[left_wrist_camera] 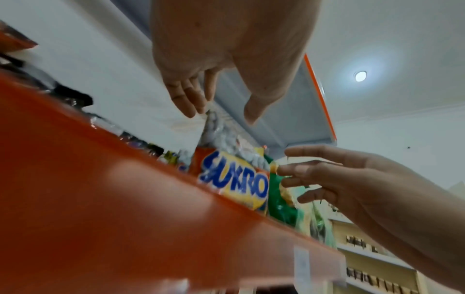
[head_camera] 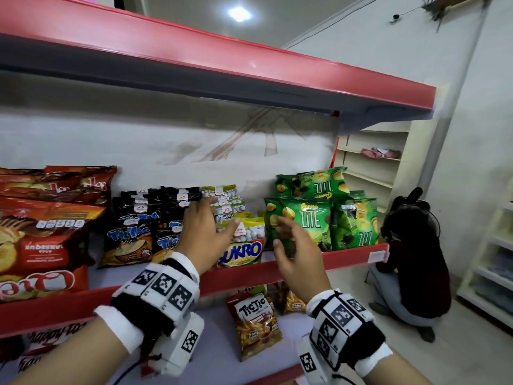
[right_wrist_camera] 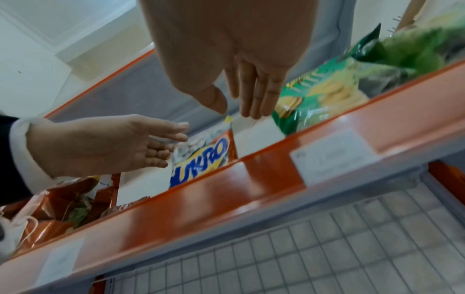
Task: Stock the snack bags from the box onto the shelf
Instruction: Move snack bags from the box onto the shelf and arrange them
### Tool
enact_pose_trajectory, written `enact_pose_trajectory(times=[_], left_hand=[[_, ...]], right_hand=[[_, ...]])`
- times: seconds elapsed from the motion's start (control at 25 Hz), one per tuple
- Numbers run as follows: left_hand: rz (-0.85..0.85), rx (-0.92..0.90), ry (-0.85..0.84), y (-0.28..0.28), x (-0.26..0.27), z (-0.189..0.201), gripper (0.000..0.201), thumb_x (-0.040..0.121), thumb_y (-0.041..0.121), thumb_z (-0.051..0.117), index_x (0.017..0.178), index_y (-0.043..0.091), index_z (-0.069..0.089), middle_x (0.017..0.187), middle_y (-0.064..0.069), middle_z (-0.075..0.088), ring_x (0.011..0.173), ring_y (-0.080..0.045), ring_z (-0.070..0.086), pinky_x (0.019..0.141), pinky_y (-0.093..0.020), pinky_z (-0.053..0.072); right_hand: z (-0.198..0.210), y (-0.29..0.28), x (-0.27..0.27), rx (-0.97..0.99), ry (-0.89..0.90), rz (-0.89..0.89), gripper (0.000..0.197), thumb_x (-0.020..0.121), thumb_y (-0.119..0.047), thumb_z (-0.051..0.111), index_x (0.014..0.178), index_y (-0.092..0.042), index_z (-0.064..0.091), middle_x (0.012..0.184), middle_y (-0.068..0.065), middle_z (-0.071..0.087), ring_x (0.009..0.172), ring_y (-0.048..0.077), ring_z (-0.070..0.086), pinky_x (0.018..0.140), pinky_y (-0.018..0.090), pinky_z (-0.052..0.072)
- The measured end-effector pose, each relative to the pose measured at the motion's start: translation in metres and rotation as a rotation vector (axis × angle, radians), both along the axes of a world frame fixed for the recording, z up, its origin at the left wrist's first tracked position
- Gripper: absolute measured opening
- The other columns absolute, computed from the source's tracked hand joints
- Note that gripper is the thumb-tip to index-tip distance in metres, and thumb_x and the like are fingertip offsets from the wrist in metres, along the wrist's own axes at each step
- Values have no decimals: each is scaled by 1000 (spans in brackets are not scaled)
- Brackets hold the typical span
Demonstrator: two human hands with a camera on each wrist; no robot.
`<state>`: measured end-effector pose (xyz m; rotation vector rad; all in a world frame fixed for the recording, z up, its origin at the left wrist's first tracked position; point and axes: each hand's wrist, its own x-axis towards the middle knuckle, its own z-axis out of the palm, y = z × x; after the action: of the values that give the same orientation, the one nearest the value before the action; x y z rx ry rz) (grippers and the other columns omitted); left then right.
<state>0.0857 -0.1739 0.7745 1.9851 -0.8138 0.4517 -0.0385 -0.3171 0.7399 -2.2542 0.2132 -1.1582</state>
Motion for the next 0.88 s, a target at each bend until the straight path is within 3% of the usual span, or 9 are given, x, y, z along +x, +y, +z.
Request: enact_pose_trajectory(times=[0.08, 0.2, 0.32, 0.44, 0.52, 0.6, 0.68, 0.76, 0.88], left_hand=[[-25, -13, -36, -12, -7, 26, 49, 86, 32, 65, 126, 10, 48, 117, -10, 49, 110, -23, 47, 96, -33, 40], [-69, 99, -87, -32, -21, 62, 28, 88, 31, 63, 111, 17, 59, 107, -2, 52, 93, -15, 51, 79, -24, 39], [-118, 248, -46, -67, -34, 95, 18, 86, 35, 65, 97, 22, 63, 97, 4, 60, 88, -14, 58, 65, -21, 40], [-131, 515, 66, -109, -39, 110, 42, 81, 45, 68, 115, 23, 58, 114, 1, 60, 102, -16, 58, 76, -24, 43], [-134, 671, 147, -129, -38, 105, 66, 77, 49, 71, 134, 28, 43, 135, -3, 50, 118, -20, 52, 89, -25, 42], [-134, 799, 150, -142, -36, 93, 85, 73, 47, 75, 143, 31, 29, 147, -3, 39, 129, -21, 43, 93, -22, 36], [-107, 865, 133, -152, -35, 77, 91, 71, 41, 79, 145, 26, 27, 147, -2, 39, 130, -21, 41, 88, -19, 32], [-57, 873, 117, -156, -35, 67, 88, 71, 36, 81, 142, 19, 31, 143, -5, 44, 126, -21, 45, 86, -20, 35], [-47, 881, 178, -153, -35, 68, 90, 72, 37, 80, 144, 20, 28, 146, -4, 41, 128, -22, 44, 96, -25, 38]], right_hand=[[22, -22, -11, -88, -73, -16, 32, 89, -7, 58, 121, -11, 56, 103, 2, 60, 98, 17, 57, 86, 30, 47], [60, -69, -23, -131, -134, -73, 24, 88, -7, 58, 111, -15, 60, 92, 0, 60, 85, 14, 57, 76, 25, 46], [96, -134, -29, -104, -88, -163, 27, 86, -13, 60, 113, -16, 57, 92, -1, 63, 87, 17, 59, 81, 31, 48], [123, -191, -17, -21, 162, -276, 51, 88, -40, 59, 128, -12, 42, 112, 11, 64, 106, 31, 58, 87, 36, 44], [133, -215, 0, 21, 388, -293, 83, 83, -65, 50, 140, -10, 27, 131, 16, 54, 119, 35, 52, 95, 39, 42], [137, -226, 18, 77, 506, -260, 106, 73, -79, 47, 147, -10, 14, 143, 16, 44, 126, 36, 47, 103, 41, 40], [135, -233, 33, 121, 556, -198, 111, 70, -75, 57, 150, -14, 10, 148, 15, 37, 130, 35, 43, 106, 43, 38], [129, -238, 43, 167, 554, -128, 104, 74, -56, 70, 150, -15, 11, 149, 14, 35, 132, 34, 40, 105, 37, 37], [121, -240, 51, 206, 490, -62, 94, 76, -34, 75, 149, -17, 17, 144, 12, 42, 126, 31, 46, 94, 27, 39]])
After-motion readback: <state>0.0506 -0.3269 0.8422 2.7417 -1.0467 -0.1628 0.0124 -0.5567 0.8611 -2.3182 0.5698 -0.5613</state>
